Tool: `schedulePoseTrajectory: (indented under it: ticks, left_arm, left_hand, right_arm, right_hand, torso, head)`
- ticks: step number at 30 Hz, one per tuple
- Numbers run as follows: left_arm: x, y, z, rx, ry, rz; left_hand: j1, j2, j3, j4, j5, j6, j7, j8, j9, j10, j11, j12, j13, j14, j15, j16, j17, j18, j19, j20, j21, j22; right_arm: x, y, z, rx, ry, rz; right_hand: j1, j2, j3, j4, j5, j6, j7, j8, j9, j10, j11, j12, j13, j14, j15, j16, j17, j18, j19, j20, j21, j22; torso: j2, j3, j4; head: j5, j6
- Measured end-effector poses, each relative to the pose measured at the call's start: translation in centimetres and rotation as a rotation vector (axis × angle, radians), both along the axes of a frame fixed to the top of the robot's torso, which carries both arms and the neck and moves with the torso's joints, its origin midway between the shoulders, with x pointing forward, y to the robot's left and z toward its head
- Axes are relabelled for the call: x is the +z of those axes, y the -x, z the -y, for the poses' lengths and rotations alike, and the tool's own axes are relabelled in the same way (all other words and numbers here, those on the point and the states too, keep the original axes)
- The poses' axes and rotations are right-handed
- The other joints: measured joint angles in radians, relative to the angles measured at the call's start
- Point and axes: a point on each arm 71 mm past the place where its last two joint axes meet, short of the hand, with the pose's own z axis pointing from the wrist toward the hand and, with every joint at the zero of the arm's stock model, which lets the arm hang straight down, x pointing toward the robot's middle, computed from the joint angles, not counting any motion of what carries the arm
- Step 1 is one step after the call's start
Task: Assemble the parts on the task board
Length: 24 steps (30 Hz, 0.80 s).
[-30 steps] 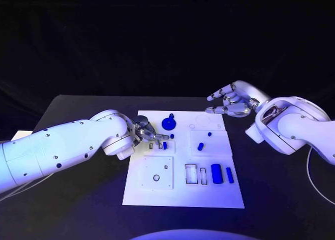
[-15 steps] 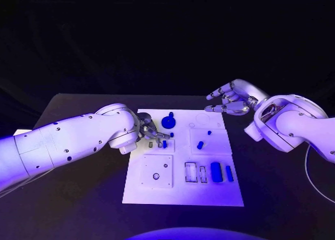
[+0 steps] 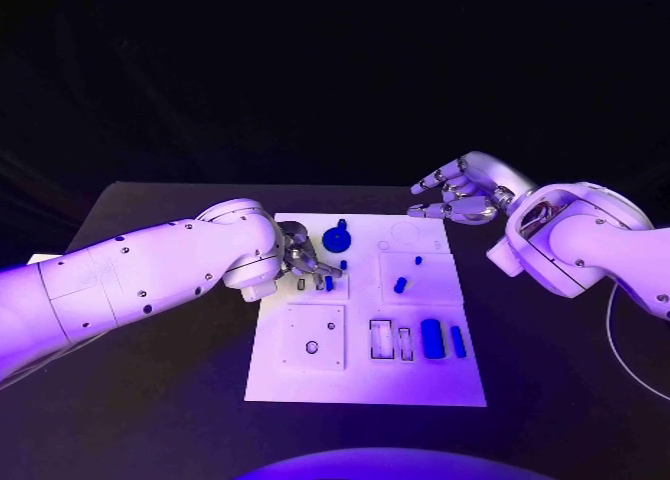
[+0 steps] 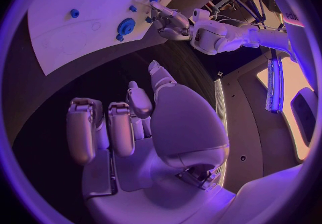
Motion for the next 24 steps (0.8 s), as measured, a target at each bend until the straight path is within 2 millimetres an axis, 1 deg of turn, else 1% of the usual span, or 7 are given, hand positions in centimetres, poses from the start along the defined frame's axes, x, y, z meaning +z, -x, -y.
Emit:
schedulePoseTrajectory:
  ticks: [4,12,13,15,16,17,24]
  left_arm:
    - [0.01,0.04,0.25,-0.007,-0.001,-0.001]
    - [0.04,-0.02,0.52,-0.014,-0.004,-0.002]
    - [0.04,-0.02,0.56,-0.015,-0.004,-0.002]
    - [0.04,-0.03,0.63,-0.017,-0.005,-0.003]
    - [0.03,-0.04,0.66,-0.018,-0.006,-0.004]
    - [0.03,-0.04,0.69,-0.02,-0.006,-0.005]
    - [-0.02,-0.06,0.75,-0.028,-0.013,-0.012]
  left_hand:
    - [0.0,0.0,0.0,0.0,0.0,0.0,0.0,0.004,0.004,0.004,-0.004,0.0,0.001,0.0,0.0,0.0,0.0,0.0,0.0,0.0,0.0,0.0]
    - [0.005,0.005,-0.003,-0.003,0.0,-0.003,-0.003,0.012,0.017,0.004,-0.004,0.0,0.001,0.0,0.0,0.0,0.0,0.0,0.0,0.0,0.0,0.0]
    - [0.011,0.011,-0.003,-0.003,0.0,-0.006,-0.002,0.016,0.019,0.004,-0.003,0.0,0.001,-0.002,-0.002,0.0,0.0,0.0,0.0,0.0,0.003,0.0]
    - [0.011,0.011,-0.003,-0.003,0.0,-0.008,0.0,0.016,0.023,0.003,-0.003,0.0,0.001,-0.004,-0.003,0.0,0.0,0.0,0.0,0.0,0.004,0.0]
    - [0.01,0.01,-0.003,-0.003,0.0,-0.011,-0.003,0.016,0.025,0.004,-0.003,0.0,0.001,-0.004,-0.003,0.0,0.0,0.0,0.0,0.0,0.004,0.0]
    - [0.015,0.015,-0.003,-0.003,0.0,-0.011,-0.003,0.02,0.027,0.004,-0.003,0.0,0.001,-0.003,-0.003,0.0,0.0,0.0,0.0,0.0,0.004,0.0]
    - [0.022,0.022,-0.002,-0.003,0.0,-0.011,-0.003,0.026,0.041,0.003,-0.003,0.0,0.003,-0.004,-0.003,0.0,0.0,0.0,0.0,0.0,0.004,0.0]
  right_arm:
    - [-0.02,-0.04,-0.04,0.0,0.0,0.0]
    - [-0.1,-0.15,-0.2,0.003,0.002,-0.003]
    - [-0.11,-0.16,-0.22,0.004,0.002,-0.004]
    - [-0.13,-0.17,-0.27,0.005,0.002,-0.004]
    - [-0.14,-0.17,-0.29,0.005,0.002,-0.005]
    - [-0.14,-0.17,-0.3,0.006,0.002,-0.005]
    - [-0.18,-0.18,-0.31,0.007,0.003,-0.007]
  right_hand:
    - [0.0,0.0,0.0,0.0,0.0,0.0,0.0,0.0,0.0,0.0,0.0,0.0,0.0,0.0,0.0,0.0,0.0,0.0,0.0,0.0,0.0,0.0]
    - [0.0,0.0,0.0,0.0,0.0,0.0,0.0,0.0,0.001,0.0,0.0,0.0,0.0,0.0,0.0,0.0,0.0,0.0,0.0,0.0,0.0,0.0]
    - [0.0,0.0,-0.002,0.002,0.0,0.0,0.0,0.0,0.001,0.002,-0.002,0.0,0.0,0.0,0.0,0.0,0.0,0.0,0.0,0.0,0.0,0.0]
    - [-0.005,0.005,-0.004,0.004,0.0,0.0,0.0,0.0,0.001,0.004,-0.004,0.0,0.0,0.0,0.0,0.0,0.0,0.0,0.0,0.0,0.0,0.0]
    - [-0.005,0.005,-0.004,0.004,0.0,0.0,0.0,0.0,0.001,0.004,-0.004,0.0,0.0,0.0,0.0,0.0,0.0,0.0,0.0,0.0,0.0,0.0]
    - [-0.005,0.005,-0.004,0.004,0.0,0.0,0.0,0.0,0.001,0.004,-0.004,0.0,0.0,0.0,0.0,0.0,0.0,0.0,0.0,0.0,0.0,0.0]
    - [-0.005,0.005,-0.004,0.004,0.0,0.0,0.0,0.0,0.001,0.004,-0.004,0.0,0.0,0.0,0.0,0.0,0.0,0.0,0.0,0.0,0.0,0.0]
  torso:
    - [0.0,0.0,-0.0005]
    - [0.0,0.0,-0.0004]
    - [0.0,0.0001,-0.0001]
    - [0.0,0.0004,0.0]
    - [0.0,0.0005,0.0]
    - [0.0,0.0005,0.0]
    - [0.0,0.0004,-0.0006]
  head:
    - [0.0,0.0]
    - [-0.001,0.0]
    - [-0.001,0.0]
    - [-0.001,-0.001]
    - [-0.001,-0.001]
    - [0.0,-0.001]
    - [-0.001,-0.004]
